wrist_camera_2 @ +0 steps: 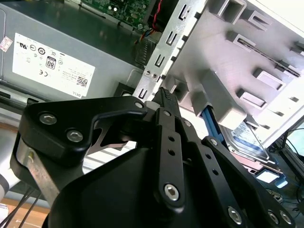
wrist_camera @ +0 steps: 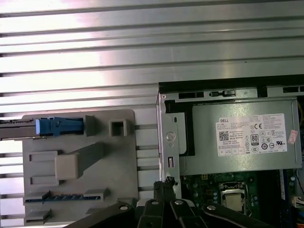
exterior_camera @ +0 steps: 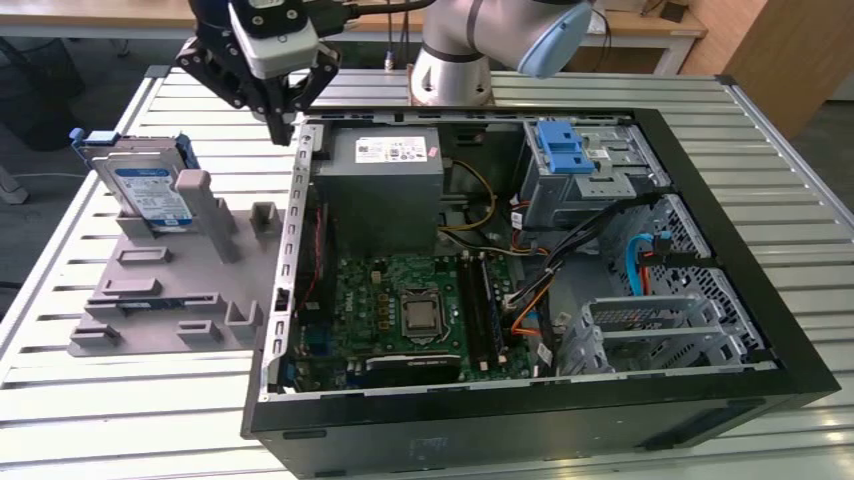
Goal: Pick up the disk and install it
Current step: 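Reach for the disk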
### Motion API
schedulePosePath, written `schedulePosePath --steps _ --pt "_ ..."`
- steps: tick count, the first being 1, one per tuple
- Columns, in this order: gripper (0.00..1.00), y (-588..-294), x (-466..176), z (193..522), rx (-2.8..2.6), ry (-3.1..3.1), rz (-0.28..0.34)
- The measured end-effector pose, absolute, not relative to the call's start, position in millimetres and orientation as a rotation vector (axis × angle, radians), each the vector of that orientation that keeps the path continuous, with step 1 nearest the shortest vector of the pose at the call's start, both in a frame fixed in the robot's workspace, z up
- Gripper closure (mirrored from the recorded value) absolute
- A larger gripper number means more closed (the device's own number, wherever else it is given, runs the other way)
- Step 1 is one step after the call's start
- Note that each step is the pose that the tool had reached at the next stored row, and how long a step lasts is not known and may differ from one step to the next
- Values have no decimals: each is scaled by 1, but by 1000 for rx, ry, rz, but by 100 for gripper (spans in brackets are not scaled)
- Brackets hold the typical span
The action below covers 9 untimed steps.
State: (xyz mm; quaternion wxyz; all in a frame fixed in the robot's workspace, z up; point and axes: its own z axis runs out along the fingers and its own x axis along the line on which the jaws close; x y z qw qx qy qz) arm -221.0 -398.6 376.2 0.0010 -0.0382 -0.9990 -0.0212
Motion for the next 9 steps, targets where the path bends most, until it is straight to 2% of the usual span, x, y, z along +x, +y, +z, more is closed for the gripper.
schedulePosePath --steps 9 --pt "89 -398 -223 375 -120 -3133 -66"
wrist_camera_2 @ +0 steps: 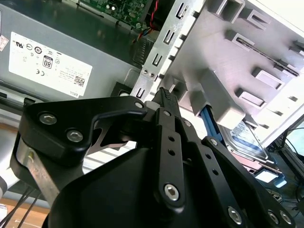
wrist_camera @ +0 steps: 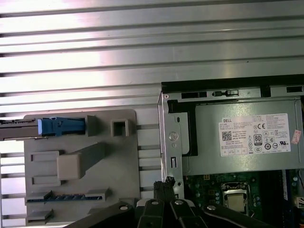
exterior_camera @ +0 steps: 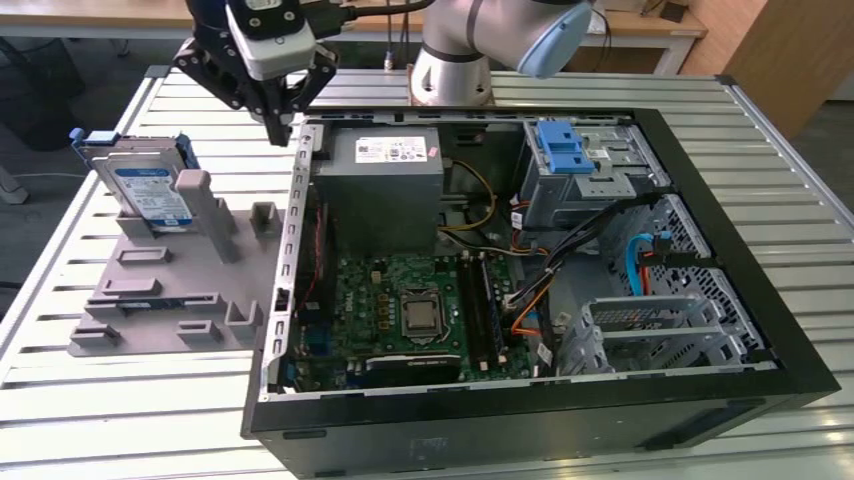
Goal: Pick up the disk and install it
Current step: 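Reach for the disk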
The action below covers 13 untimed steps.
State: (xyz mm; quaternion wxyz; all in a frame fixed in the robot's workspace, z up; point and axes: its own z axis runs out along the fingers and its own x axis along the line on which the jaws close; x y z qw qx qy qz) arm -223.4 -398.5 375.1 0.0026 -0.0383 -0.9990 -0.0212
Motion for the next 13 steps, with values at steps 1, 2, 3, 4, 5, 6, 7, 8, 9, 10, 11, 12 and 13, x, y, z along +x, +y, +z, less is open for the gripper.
schedulePosePath --steps 1,2,3,4,5,6,7,8,9,10,11,12,13 --pt "89 -398 -224 375 -120 -3133 -66" --pt "89 -398 -225 375 -120 -3132 -66" --pt "89 -398 -227 375 -120 -3132 -66" --pt "89 -398 -228 375 -120 -3132 -66" --pt "89 -398 -230 375 -120 -3131 -66" --pt "89 -397 -232 375 -120 -3129 -66" --pt "89 -396 -234 375 -120 -3127 -66" --pt "89 -396 -236 375 -120 -3126 -66" --pt "89 -395 -238 375 -120 -3125 -65" --pt "89 -394 -241 375 -120 -3124 -65" --pt "89 -394 -243 375 -120 -3123 -65" --pt "89 -394 -244 375 -120 -3122 -65" --pt "89 -393 -245 375 -120 -3122 -65"
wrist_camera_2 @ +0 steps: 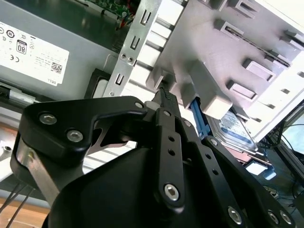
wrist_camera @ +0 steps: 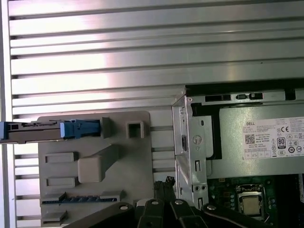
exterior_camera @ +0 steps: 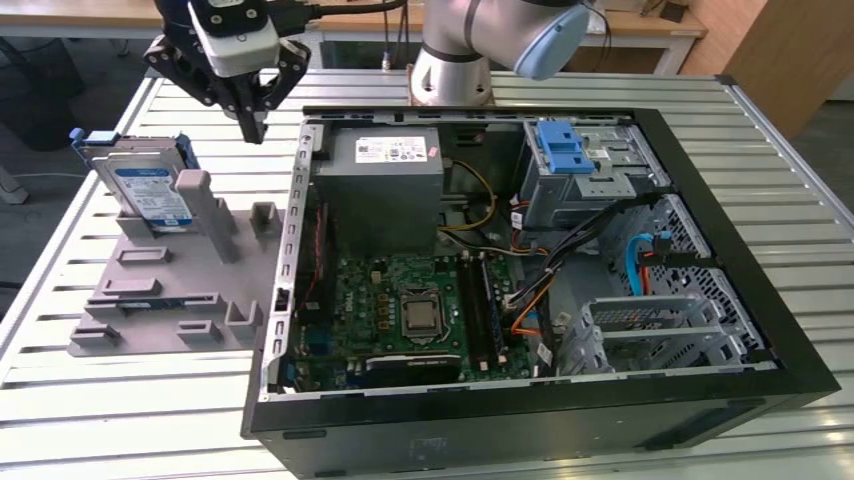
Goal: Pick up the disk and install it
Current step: 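Reach for the disk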
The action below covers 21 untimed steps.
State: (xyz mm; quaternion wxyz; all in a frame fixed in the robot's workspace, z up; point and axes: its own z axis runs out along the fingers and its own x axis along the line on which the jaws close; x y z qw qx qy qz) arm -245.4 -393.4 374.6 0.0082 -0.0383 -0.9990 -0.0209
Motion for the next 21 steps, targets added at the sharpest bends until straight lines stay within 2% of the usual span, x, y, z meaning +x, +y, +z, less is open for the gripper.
schedulePosePath --steps 21 --pt "89 -386 -249 375 -87 -3123 -65"
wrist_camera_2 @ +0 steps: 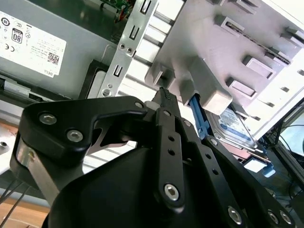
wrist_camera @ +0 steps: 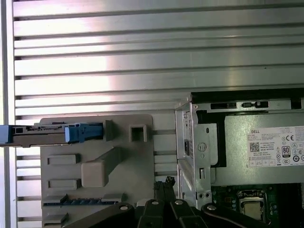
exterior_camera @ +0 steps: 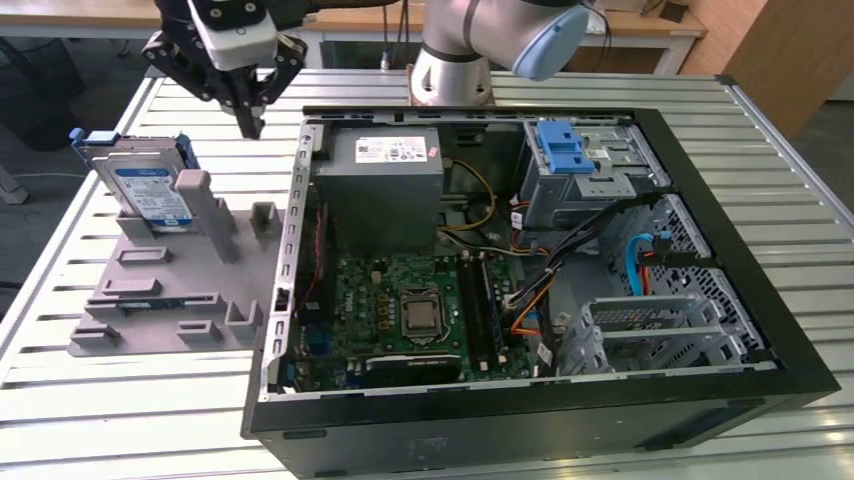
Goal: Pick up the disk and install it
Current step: 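Reach for the disk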
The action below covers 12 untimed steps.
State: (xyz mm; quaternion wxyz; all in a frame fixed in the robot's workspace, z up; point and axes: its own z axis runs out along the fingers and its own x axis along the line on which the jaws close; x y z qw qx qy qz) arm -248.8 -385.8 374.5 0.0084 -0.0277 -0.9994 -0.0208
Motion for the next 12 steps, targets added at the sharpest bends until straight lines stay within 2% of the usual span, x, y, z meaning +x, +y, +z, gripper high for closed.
schedulePosePath --steps 12 --pt "89 -375 -294 373 -80 -3115 -64"
